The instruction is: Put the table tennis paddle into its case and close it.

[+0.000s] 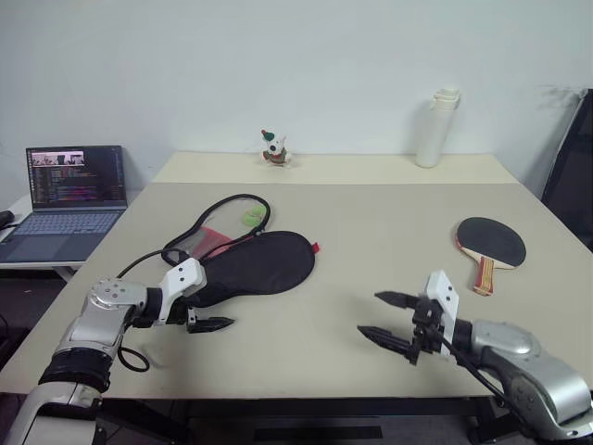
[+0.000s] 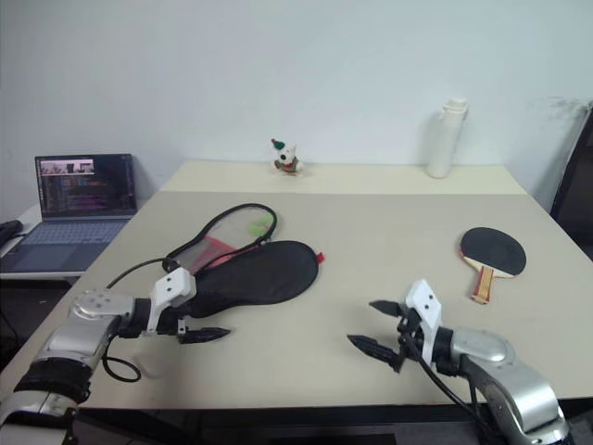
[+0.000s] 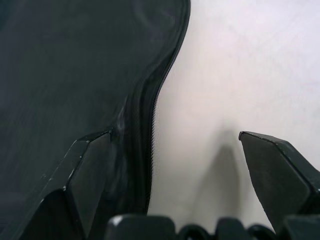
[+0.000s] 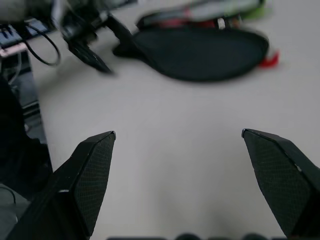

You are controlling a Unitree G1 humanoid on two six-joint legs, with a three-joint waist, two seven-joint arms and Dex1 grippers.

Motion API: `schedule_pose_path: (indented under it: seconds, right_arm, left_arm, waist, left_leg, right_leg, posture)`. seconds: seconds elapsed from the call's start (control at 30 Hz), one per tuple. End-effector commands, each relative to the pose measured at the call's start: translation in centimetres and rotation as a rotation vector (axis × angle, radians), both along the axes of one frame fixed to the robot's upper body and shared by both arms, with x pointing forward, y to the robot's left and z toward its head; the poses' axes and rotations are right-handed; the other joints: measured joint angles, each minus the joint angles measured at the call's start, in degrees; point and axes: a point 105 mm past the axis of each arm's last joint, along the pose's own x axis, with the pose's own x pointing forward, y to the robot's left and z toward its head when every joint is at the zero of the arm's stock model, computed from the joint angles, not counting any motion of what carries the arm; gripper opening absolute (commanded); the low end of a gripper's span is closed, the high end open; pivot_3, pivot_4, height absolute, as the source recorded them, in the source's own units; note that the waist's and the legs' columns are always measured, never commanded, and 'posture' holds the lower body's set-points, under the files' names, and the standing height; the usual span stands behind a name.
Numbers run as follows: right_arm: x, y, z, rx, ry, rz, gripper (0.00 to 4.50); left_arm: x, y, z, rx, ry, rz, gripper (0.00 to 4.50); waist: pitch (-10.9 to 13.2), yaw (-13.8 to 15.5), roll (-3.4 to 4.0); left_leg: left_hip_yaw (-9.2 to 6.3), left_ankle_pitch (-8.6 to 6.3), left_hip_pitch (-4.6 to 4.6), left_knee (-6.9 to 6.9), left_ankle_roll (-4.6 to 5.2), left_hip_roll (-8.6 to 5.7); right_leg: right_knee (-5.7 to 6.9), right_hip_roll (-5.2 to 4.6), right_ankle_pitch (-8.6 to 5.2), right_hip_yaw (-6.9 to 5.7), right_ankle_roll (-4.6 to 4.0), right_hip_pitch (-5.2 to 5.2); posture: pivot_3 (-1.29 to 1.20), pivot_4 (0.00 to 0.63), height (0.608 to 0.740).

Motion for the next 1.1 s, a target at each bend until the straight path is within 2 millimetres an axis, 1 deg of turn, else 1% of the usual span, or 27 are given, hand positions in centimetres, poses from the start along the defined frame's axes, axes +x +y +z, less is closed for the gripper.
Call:
schedule_pose_path:
  seconds: [0.03,0.17,0.3,0.33,0.4,0.47,0.6,0.7,0.77,0.8,0.83,0.93,1.03,1.07,1.1]
  right_arm:
    - [-0.3,0.3,2.4,0.014,-0.075,0.030,4.45]
    - [-0.1,0.4,2.6,0.003,-0.085,0.031,4.45]
    - [-0.2,0.5,2.4,-0.005,-0.079,0.026,4.45]
    - [-0.2,0.5,2.3,-0.005,-0.078,0.024,4.49]
    - [-0.2,0.4,2.2,-0.007,-0.076,0.020,4.50]
    - [-0.2,0.3,2.2,-0.009,-0.078,0.011,4.50]
    - [0.1,-0.2,2.4,-0.001,-0.083,-0.014,4.50]
    - [0.3,-0.7,2.6,0.005,-0.088,-0.042,4.50]
    - [0.4,-1.0,2.7,0.009,-0.089,-0.054,4.50]
    - [0.4,-1.0,2.7,0.010,-0.089,-0.056,4.50]
    - [0.4,-1.1,2.7,0.011,-0.090,-0.059,4.50]
    - [0.5,-1.3,2.8,0.009,-0.093,-0.069,4.50]
    - [0.8,-1.9,2.8,0.004,-0.095,-0.097,4.50]
    - [0.9,-2.2,2.8,0.000,-0.095,-0.111,4.50]
    - [1.0,-2.5,2.7,-0.003,-0.094,-0.121,4.50]
  left_arm:
    - [0.4,0.7,0.5,0.035,-0.025,0.008,4.45]
    - [0.5,0.7,-0.2,0.049,-0.010,0.010,4.45]
    - [0.6,1.0,-0.6,0.055,0.000,0.027,4.45]
    - [0.7,1.0,-0.7,0.054,0.002,0.031,4.30]
    - [0.7,1.0,-0.9,0.053,0.009,0.034,3.89]
    - [0.6,1.1,-1.2,0.054,0.024,0.036,3.24]
    - [0.5,1.3,-1.4,0.044,0.042,0.052,1.79]
    - [0.5,2.3,-1.3,0.040,0.048,0.097,0.76]
    - [0.5,2.6,-1.1,0.028,0.045,0.113,0.07]
    - [0.5,2.5,-1.0,0.018,0.044,0.114,0.03]
    - [0.6,2.1,-0.7,-0.005,0.045,0.108,0.03]
    - [0.2,-1.2,0.1,-0.140,0.089,0.069,0.03]
    - [-0.5,-6.2,0.8,-0.295,0.137,0.052,0.03]
    - [-0.8,-8.6,1.0,-0.366,0.162,0.053,0.03]
    - [-1.2,-10.6,1.1,-0.417,0.190,0.049,0.03]
  waist:
    - [0.0,0.0,0.00]
    - [0.0,0.1,-0.01]
    - [0.0,0.1,-0.01]
    - [0.0,0.1,-0.01]
    - [0.0,0.1,-0.02]
    - [0.0,0.1,-0.03]
    - [0.0,0.0,-0.03]
    - [0.0,0.0,-0.03]
    - [0.0,0.0,-0.03]
    - [0.0,0.0,-0.03]
    - [0.0,0.0,-0.03]
    - [0.0,0.0,-0.03]
    - [0.0,0.2,-0.03]
    - [0.0,0.3,-0.04]
    - [0.0,0.5,-0.04]
  left_leg:
    - [0.00,0.00,0.00,0.00,0.00,0.00]
    - [-0.01,0.00,-0.07,-0.02,0.00,-0.02]
    - [0.01,0.00,-0.04,0.00,0.00,-0.02]
    - [0.01,0.00,-0.01,0.00,0.01,-0.02]
    - [0.02,0.01,0.05,0.02,0.01,-0.02]
    - [0.03,0.01,0.12,0.05,0.02,-0.03]
    - [0.04,0.09,0.29,0.06,0.14,-0.02]
    - [0.05,0.11,0.39,0.05,0.18,0.00]
    - [0.04,0.12,0.40,0.05,0.18,0.02]
    - [0.05,0.12,0.40,0.05,0.18,0.02]
    - [0.07,0.12,0.40,0.04,0.18,0.01]
    - [0.09,0.12,0.37,0.03,0.18,0.01]
    - [0.07,0.11,0.24,0.04,0.18,-0.04]
    - [-0.04,0.11,0.13,0.05,0.17,-0.13]
    - [-0.13,0.12,0.04,0.08,0.17,-0.18]
  right_leg:
    - [0.00,0.00,0.00,0.00,0.00,0.00]
    - [-0.05,-0.02,0.03,-0.01,-0.05,-0.01]
    - [0.00,-0.03,0.04,0.00,-0.06,-0.01]
    - [0.04,-0.03,0.02,0.01,-0.04,0.00]
    - [0.16,-0.03,-0.01,0.02,-0.01,0.00]
    - [0.32,-0.03,-0.03,0.03,-0.03,0.00]
    - [0.52,-0.02,-0.05,0.06,-0.05,0.04]
    - [0.62,-0.01,-0.08,0.07,-0.08,0.06]
    - [0.64,0.01,-0.08,0.06,-0.10,0.06]
    - [0.64,0.02,-0.09,0.06,-0.10,0.06]
    - [0.64,0.01,-0.10,0.08,-0.11,0.06]
    - [0.62,0.00,-0.10,0.10,-0.11,0.05]
    - [0.55,-0.13,-0.10,0.10,-0.11,0.03]
    - [0.50,-0.25,-0.10,0.12,-0.10,0.02]
    - [0.46,-0.29,-0.09,0.09,-0.09,0.03]
  posture:
    - [0.00,0.150,0.740]
    - [0.00,0.150,0.740]
    - [0.00,0.150,0.740]
    - [0.00,0.150,0.740]
    - [0.00,0.150,0.740]
    - [0.00,0.150,0.740]
    - [0.00,0.150,0.740]
    - [0.00,0.150,0.740]
    - [0.00,0.150,0.740]
    - [0.00,0.150,0.740]
    - [0.00,0.150,0.740]
    - [0.00,0.150,0.740]
    - [0.00,0.150,0.740]
    - [0.00,0.150,0.740]
    - [0.00,0.150,0.740]
